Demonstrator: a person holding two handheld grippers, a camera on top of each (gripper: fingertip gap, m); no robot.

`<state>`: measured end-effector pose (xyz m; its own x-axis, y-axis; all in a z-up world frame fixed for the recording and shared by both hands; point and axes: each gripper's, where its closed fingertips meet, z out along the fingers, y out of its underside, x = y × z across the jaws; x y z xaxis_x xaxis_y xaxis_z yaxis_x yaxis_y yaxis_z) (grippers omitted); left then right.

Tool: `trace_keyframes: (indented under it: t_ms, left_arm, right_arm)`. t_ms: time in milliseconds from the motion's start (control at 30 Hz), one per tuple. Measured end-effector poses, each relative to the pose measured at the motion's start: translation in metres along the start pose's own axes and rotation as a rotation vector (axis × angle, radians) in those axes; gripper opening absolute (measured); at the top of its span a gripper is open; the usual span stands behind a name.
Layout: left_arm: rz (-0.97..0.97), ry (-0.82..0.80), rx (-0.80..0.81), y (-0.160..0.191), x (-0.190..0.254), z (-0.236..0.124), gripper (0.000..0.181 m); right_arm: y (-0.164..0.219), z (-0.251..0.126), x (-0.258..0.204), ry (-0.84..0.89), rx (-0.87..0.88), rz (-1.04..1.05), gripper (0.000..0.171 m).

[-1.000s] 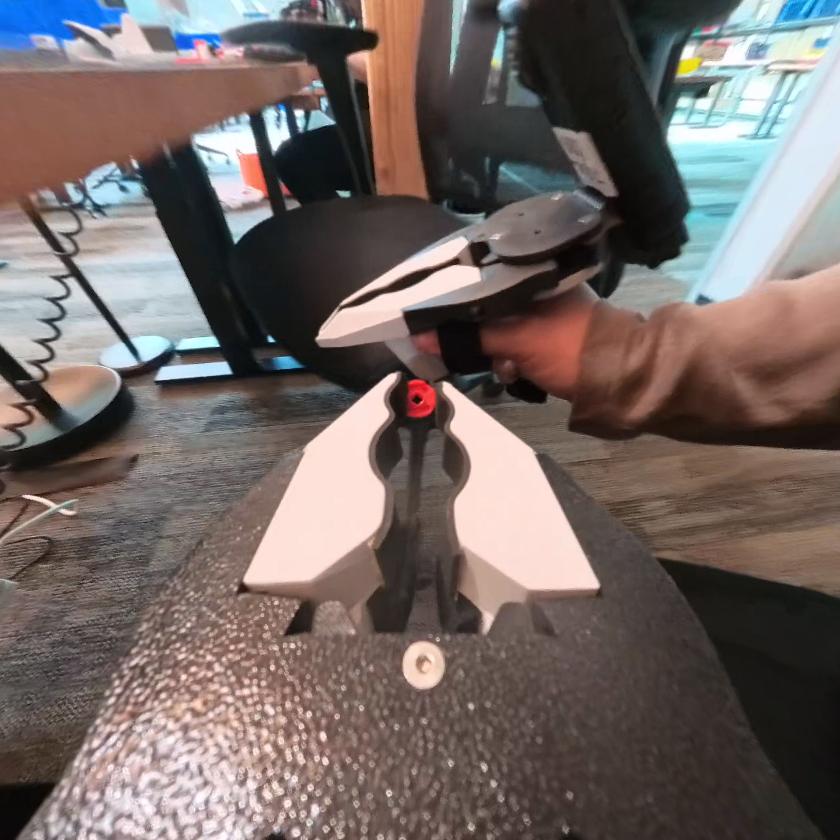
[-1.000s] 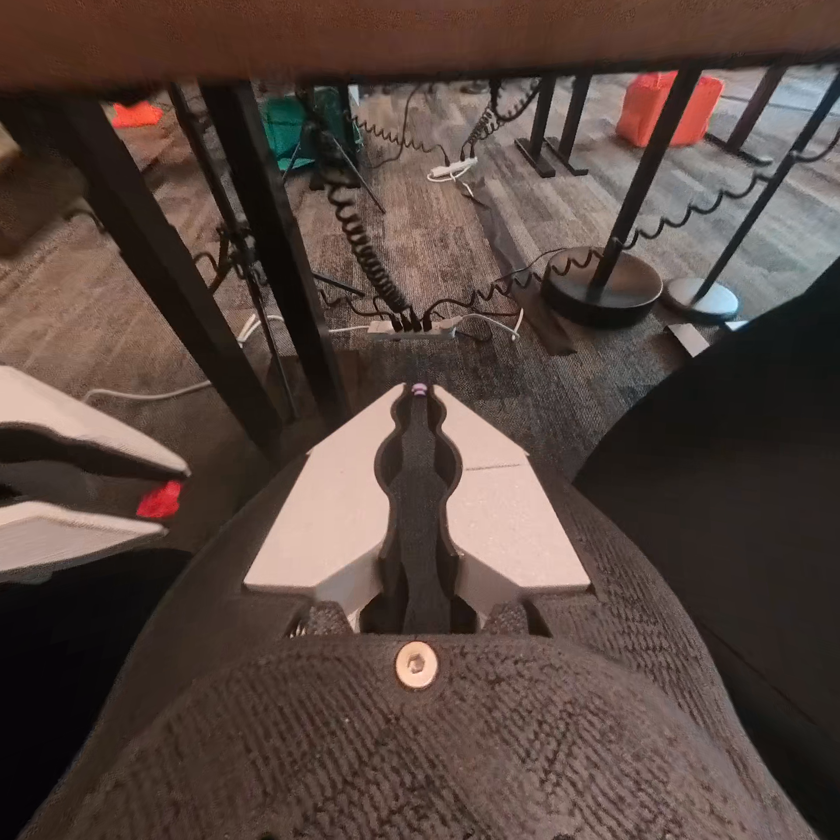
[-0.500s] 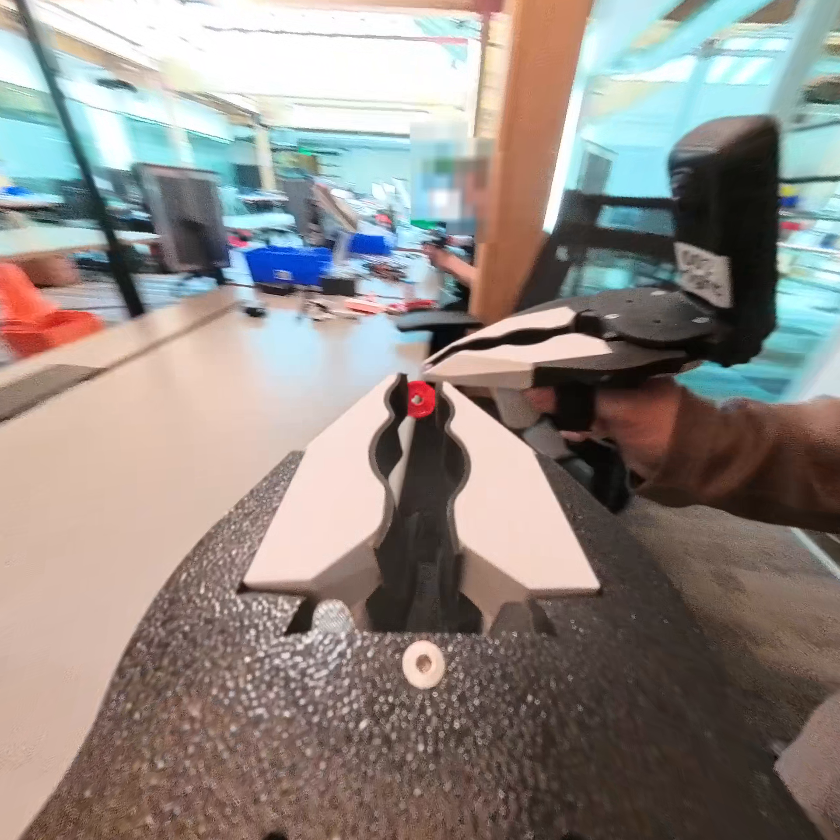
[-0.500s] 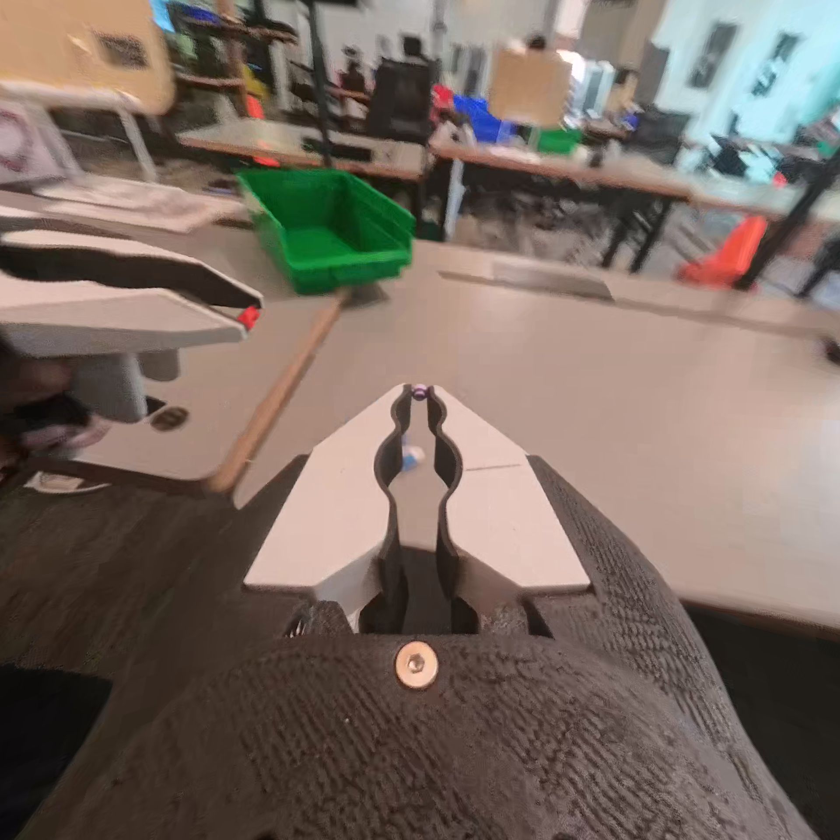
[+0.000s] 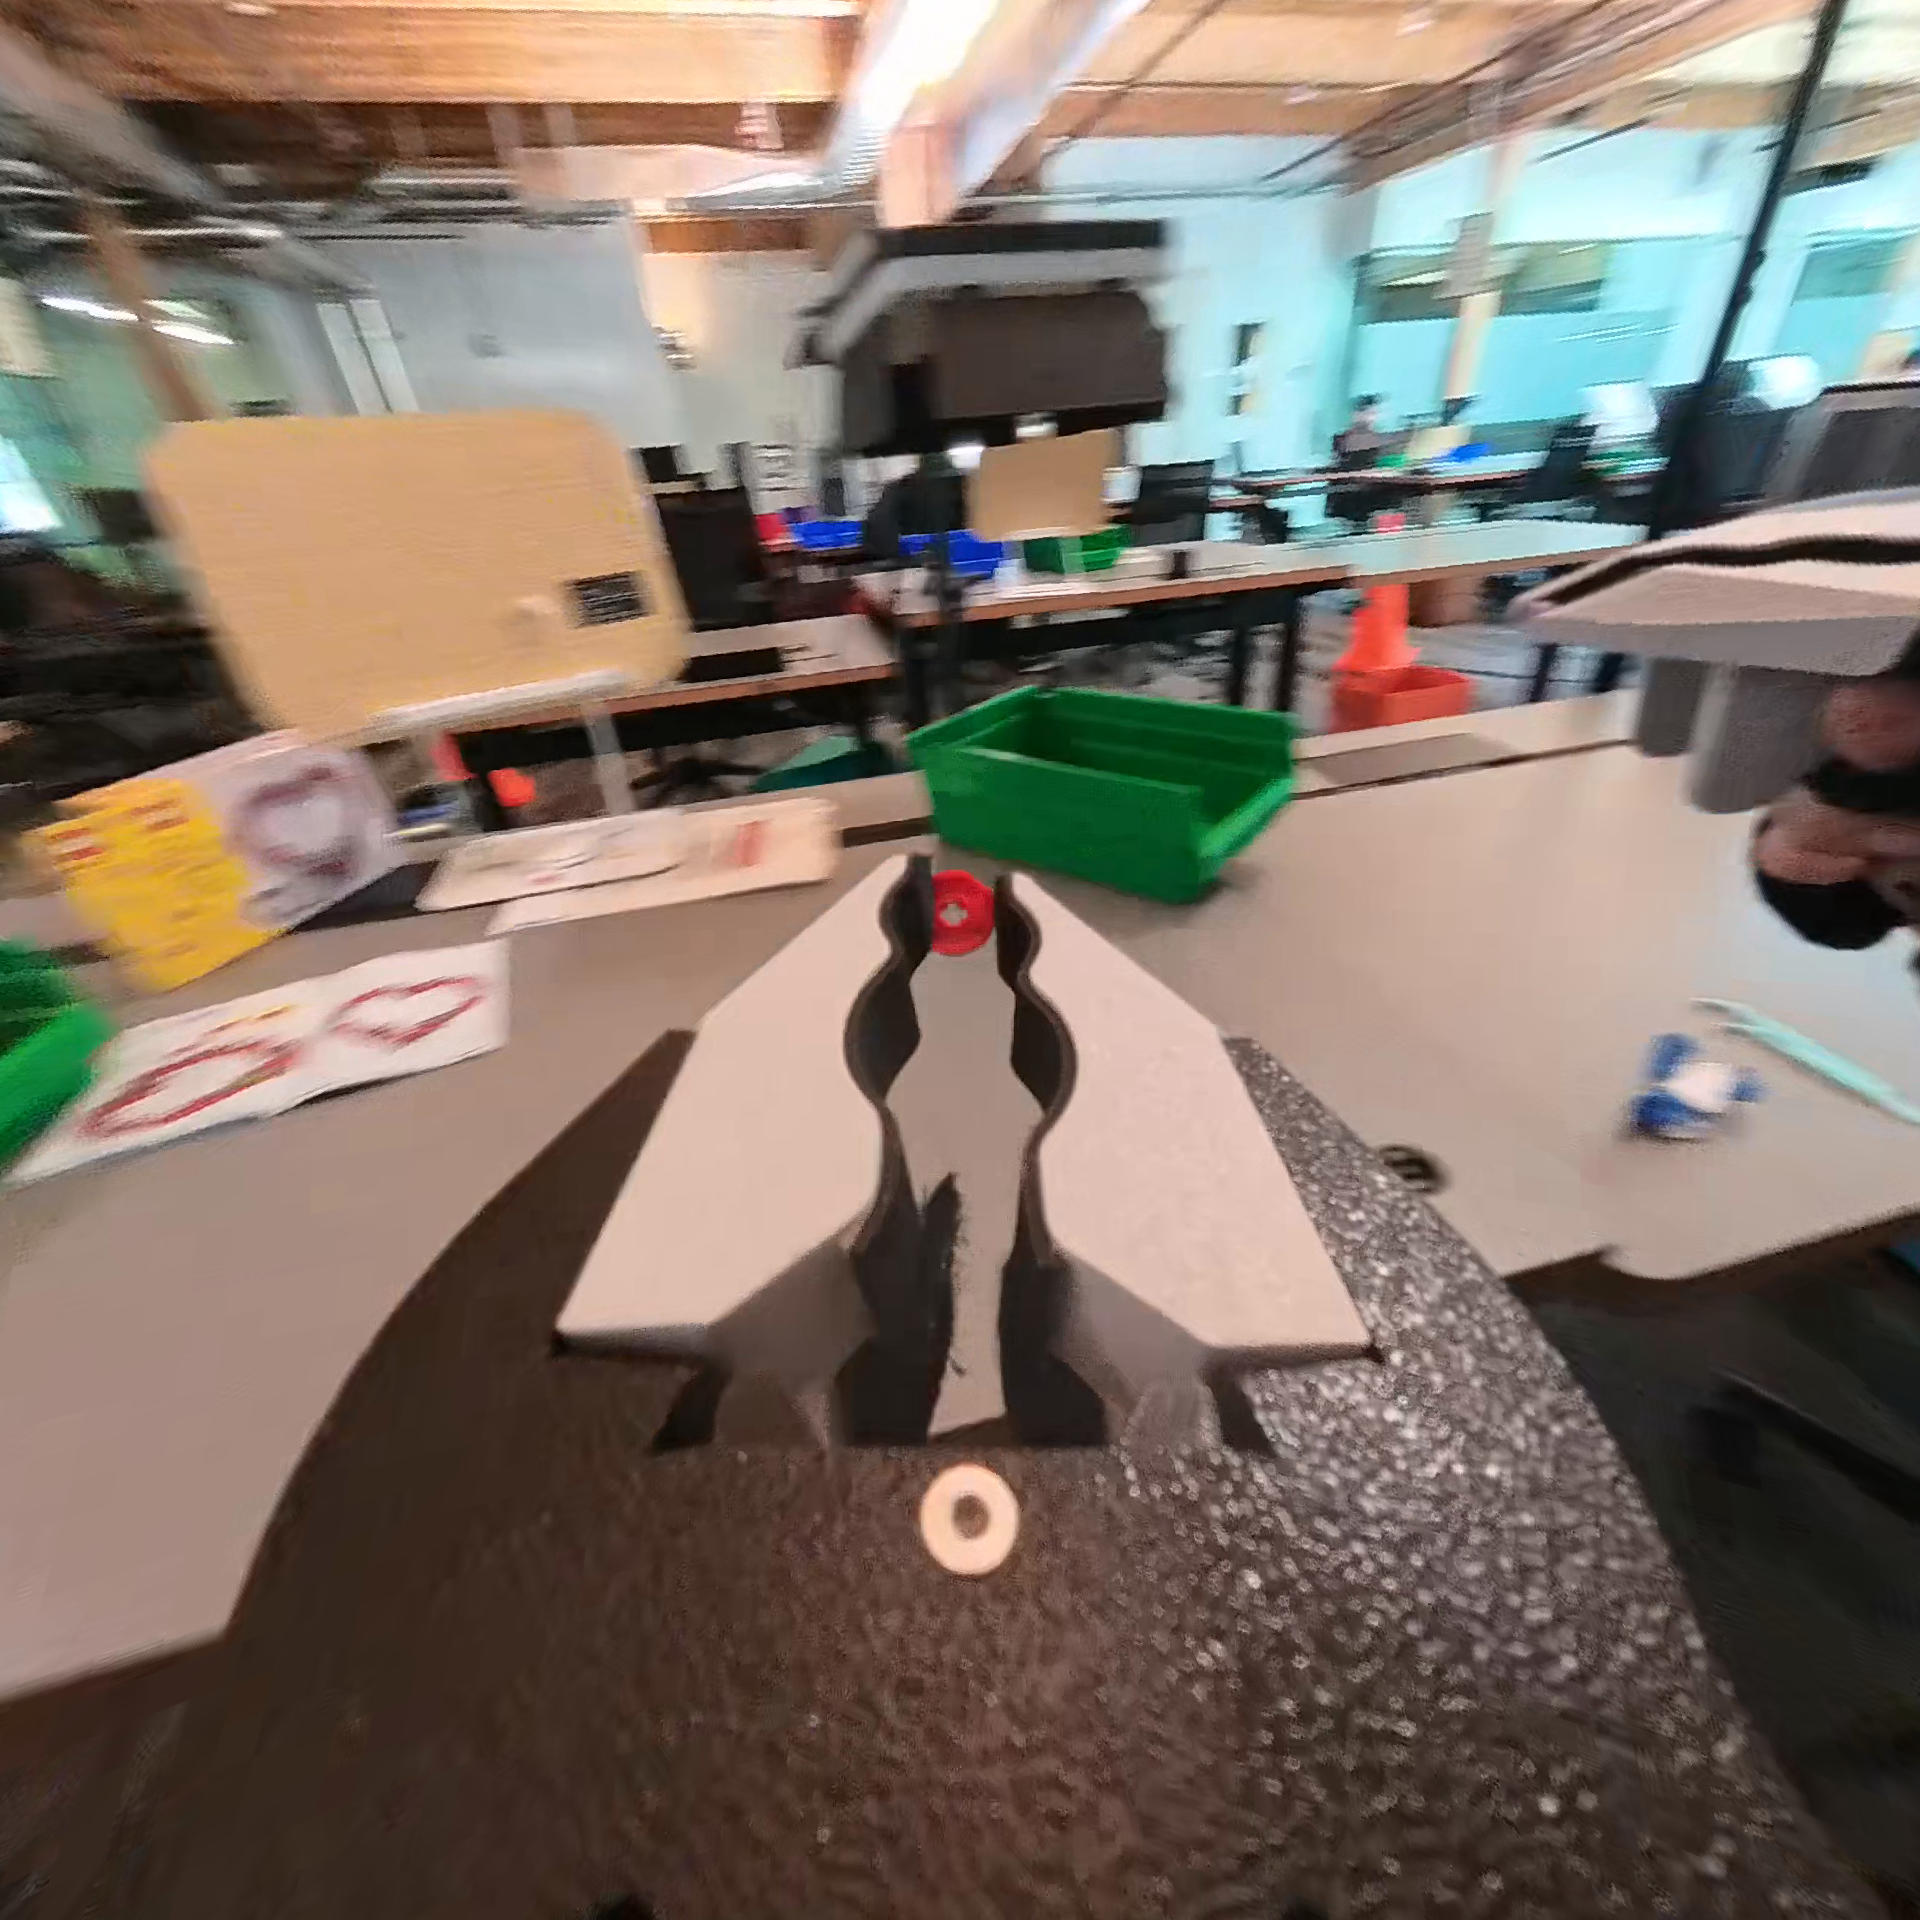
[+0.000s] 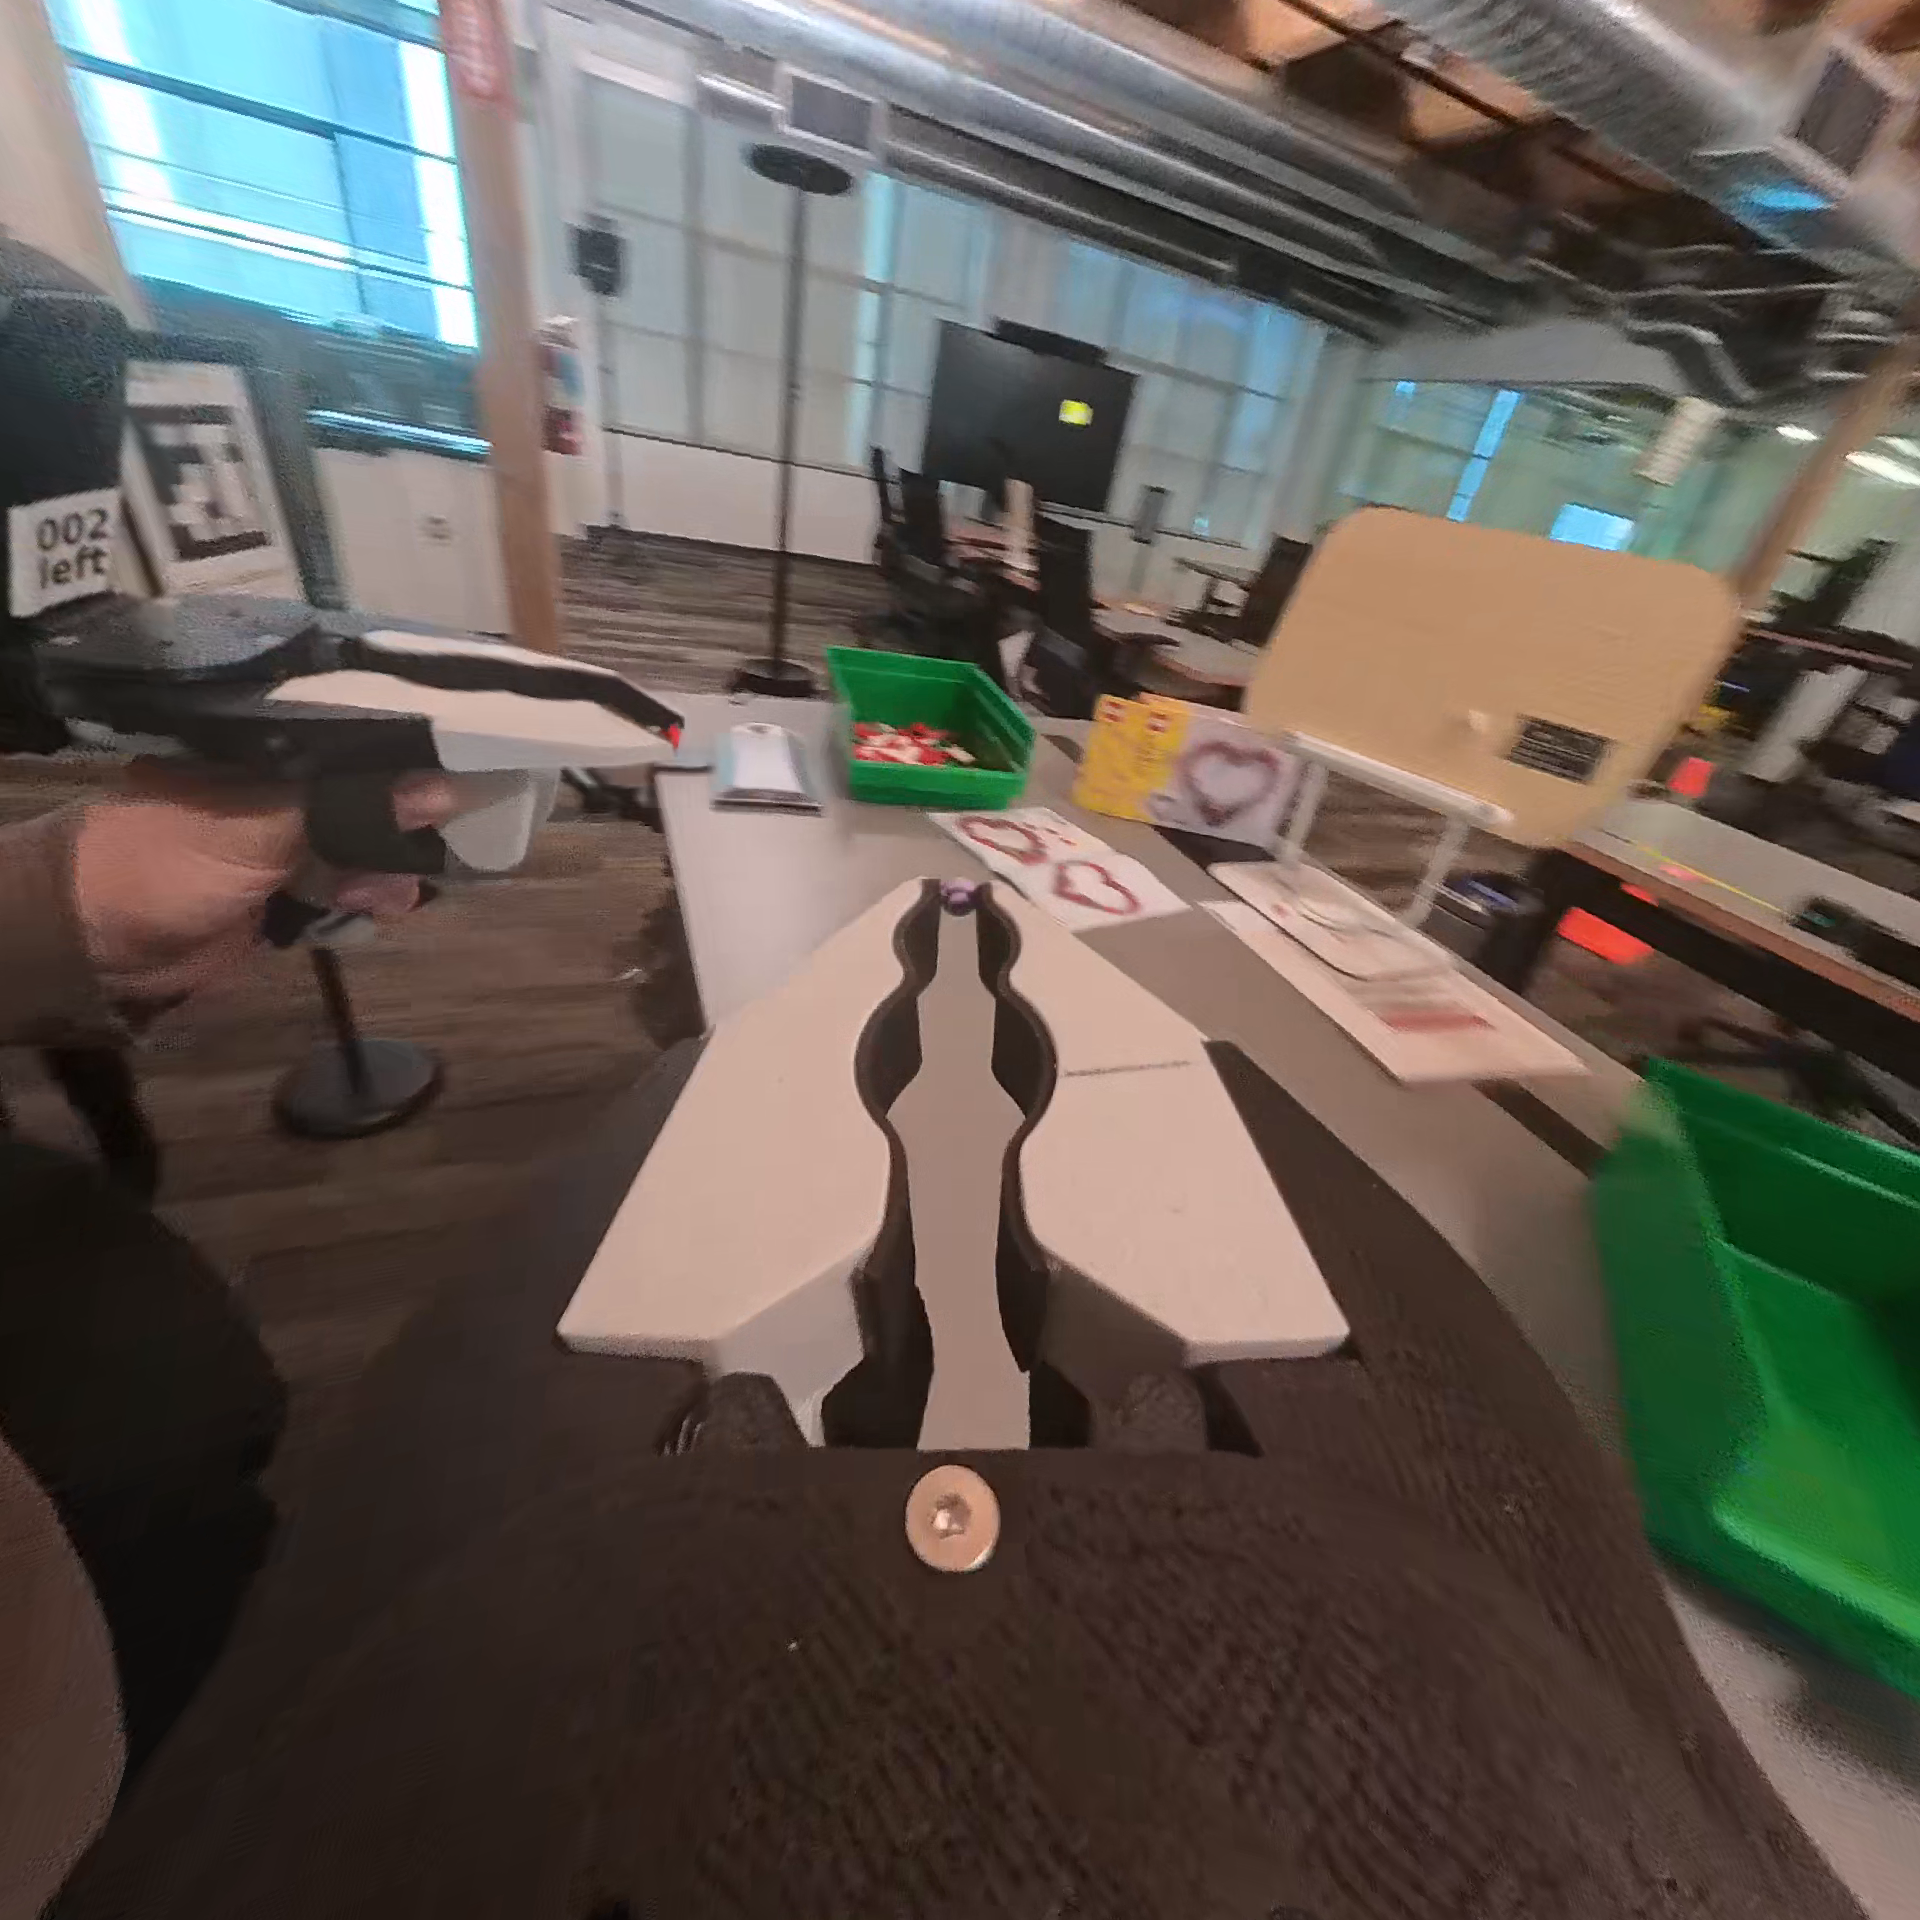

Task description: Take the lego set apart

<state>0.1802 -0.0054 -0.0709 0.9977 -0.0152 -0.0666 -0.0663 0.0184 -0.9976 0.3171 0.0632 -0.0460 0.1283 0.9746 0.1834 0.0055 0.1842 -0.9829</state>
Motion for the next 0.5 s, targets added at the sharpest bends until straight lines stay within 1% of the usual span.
trace_keyframes:
  t_ms: [67,133,200,267,333,400,500]
  left_arm:
    - [0.017,-0.136,-0.01,0.007,-0.053,-0.023,0.01]
    - [0.032,-0.217,-0.017,0.01,-0.105,-0.037,0.01]
    - [0.074,-0.283,-0.025,0.009,-0.163,-0.042,0.01]
    - [0.146,-0.331,-0.033,0.004,-0.228,-0.037,0.01]
    - [0.185,-0.343,-0.066,0.003,-0.299,-0.02,0.01]
    - [0.201,-0.298,-0.104,0.009,-0.369,0.008,0.01]
    - [0.149,-0.19,-0.245,0.042,-0.473,0.063,0.01]
  right_arm:
    - [0.005,0.038,-0.017,-0.09,-0.006,-0.025,0.005]
    - [0.008,0.081,-0.029,-0.165,-0.007,-0.044,0.005]
    - [0.006,0.131,-0.037,-0.229,0.007,-0.065,0.005]
    - [0.007,0.19,-0.041,-0.272,0.005,-0.097,0.005]
    - [0.013,0.256,-0.043,-0.303,-0.011,-0.121,0.005]
    - [0.021,0.326,-0.043,-0.301,-0.011,-0.141,0.005]
    - [0.041,0.433,-0.042,-0.292,-0.054,-0.15,0.005]
